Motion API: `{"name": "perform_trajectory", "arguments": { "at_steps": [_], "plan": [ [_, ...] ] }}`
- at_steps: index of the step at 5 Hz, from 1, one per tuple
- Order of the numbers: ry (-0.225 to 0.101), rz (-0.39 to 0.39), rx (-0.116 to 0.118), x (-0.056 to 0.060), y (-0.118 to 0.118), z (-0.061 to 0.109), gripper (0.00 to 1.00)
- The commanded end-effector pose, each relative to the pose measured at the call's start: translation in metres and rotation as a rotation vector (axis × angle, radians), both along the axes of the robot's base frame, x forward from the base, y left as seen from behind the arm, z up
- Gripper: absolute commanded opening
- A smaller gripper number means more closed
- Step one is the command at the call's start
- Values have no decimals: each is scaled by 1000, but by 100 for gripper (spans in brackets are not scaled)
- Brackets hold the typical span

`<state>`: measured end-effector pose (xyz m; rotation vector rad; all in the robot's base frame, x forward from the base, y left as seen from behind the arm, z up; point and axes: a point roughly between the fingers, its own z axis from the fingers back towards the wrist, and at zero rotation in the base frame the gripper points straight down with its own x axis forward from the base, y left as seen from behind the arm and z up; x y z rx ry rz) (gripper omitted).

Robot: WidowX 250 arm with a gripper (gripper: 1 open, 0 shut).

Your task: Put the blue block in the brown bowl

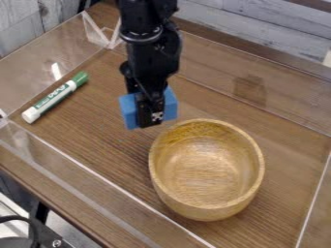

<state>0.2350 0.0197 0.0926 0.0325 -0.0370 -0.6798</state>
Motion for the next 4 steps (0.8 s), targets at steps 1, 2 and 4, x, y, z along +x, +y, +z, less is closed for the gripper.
{"name": "perform_trajectory", "arguments": {
  "at_steps": [1,2,4],
  "plan": [
    [-80,-13,14,17,0,12,0],
    [-107,-23,23,24,3,12,0],
    [-141,-32,32,36,11,6,0]
  ]
}}
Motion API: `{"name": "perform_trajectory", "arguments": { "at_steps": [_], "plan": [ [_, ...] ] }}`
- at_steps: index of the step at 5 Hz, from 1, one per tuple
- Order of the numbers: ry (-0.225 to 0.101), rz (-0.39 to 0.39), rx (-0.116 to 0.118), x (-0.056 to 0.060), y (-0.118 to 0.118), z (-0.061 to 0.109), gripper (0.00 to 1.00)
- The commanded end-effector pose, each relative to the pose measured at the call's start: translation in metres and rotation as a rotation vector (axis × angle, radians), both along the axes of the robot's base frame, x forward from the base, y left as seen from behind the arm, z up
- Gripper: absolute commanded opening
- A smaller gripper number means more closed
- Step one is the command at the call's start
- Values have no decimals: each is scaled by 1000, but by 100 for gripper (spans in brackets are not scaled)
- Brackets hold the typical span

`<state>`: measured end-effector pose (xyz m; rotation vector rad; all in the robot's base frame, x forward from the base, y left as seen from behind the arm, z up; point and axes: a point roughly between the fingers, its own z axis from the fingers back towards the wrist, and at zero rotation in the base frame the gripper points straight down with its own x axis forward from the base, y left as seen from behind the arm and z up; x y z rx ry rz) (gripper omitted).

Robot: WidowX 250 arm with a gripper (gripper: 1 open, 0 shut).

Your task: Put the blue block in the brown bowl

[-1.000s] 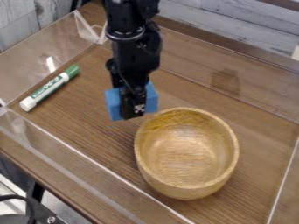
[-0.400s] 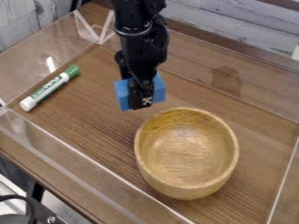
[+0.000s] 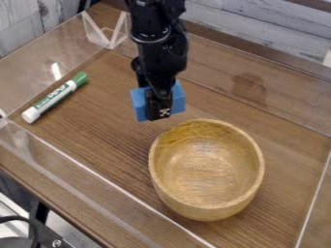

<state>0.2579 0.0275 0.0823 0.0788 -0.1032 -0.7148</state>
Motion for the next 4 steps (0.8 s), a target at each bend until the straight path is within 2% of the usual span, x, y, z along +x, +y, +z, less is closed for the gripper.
{"name": "perform_trajectory", "arguments": {
  "at_steps": [1,4],
  "plan": [
    [-80,0,12,18,6,13,0],
    [-100,-1,18,20,20,4,0]
  ]
}}
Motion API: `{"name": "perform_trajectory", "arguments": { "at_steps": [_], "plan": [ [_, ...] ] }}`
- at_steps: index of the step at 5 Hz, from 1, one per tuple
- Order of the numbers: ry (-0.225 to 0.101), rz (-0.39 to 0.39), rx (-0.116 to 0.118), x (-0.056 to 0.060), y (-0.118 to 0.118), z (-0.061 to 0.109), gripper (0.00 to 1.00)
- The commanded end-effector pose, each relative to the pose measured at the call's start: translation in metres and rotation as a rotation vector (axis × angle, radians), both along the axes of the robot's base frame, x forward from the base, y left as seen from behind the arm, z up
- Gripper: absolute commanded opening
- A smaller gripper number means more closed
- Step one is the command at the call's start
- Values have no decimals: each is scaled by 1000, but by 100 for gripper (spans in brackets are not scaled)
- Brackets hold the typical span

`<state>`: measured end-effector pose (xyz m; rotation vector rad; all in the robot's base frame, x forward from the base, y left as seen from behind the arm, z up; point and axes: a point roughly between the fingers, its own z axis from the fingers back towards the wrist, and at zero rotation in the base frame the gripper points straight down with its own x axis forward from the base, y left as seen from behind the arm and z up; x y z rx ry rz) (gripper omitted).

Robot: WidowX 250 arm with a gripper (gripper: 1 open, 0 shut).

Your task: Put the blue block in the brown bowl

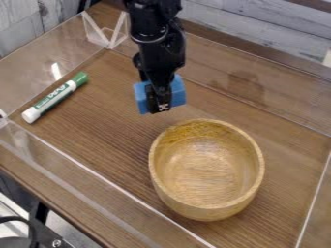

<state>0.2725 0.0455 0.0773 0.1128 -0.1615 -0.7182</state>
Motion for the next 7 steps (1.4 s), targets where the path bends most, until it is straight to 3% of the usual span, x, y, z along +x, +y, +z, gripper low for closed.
{"name": "perform_trajectory", "arguments": {
  "at_steps": [1,6,7],
  "plan": [
    [-35,5,9,2,6,7,0],
    [-47,12,18,5,12,2,0],
    [-42,49,12,-3,0,10,0]
  ]
}}
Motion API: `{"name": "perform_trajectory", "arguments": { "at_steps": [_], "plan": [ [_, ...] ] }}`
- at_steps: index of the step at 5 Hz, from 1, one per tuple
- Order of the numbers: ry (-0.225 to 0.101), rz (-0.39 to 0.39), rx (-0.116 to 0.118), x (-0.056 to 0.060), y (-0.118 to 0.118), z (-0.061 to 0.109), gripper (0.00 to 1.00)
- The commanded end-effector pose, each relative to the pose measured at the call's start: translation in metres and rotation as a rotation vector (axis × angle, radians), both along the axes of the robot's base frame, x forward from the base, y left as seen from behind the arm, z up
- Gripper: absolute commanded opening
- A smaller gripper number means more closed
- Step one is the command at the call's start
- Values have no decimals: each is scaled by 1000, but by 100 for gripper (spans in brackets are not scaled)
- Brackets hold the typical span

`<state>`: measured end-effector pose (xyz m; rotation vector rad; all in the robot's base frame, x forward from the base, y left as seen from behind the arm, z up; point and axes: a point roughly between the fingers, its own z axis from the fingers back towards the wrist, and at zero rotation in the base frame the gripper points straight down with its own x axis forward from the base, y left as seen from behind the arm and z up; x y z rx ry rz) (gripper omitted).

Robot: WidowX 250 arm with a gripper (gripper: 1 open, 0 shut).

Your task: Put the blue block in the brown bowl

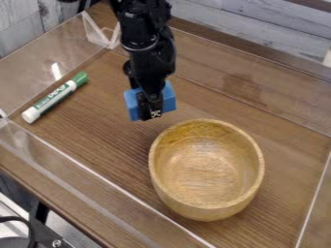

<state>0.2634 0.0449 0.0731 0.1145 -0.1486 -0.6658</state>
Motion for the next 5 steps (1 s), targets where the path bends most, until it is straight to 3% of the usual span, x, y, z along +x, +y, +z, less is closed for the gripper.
{"name": "perform_trajectory", "arguments": {
  "at_steps": [1,5],
  "plan": [
    [-51,36,10,1,-10,22,0],
    [-76,155,-8,-28,-81,40,0]
  ]
}}
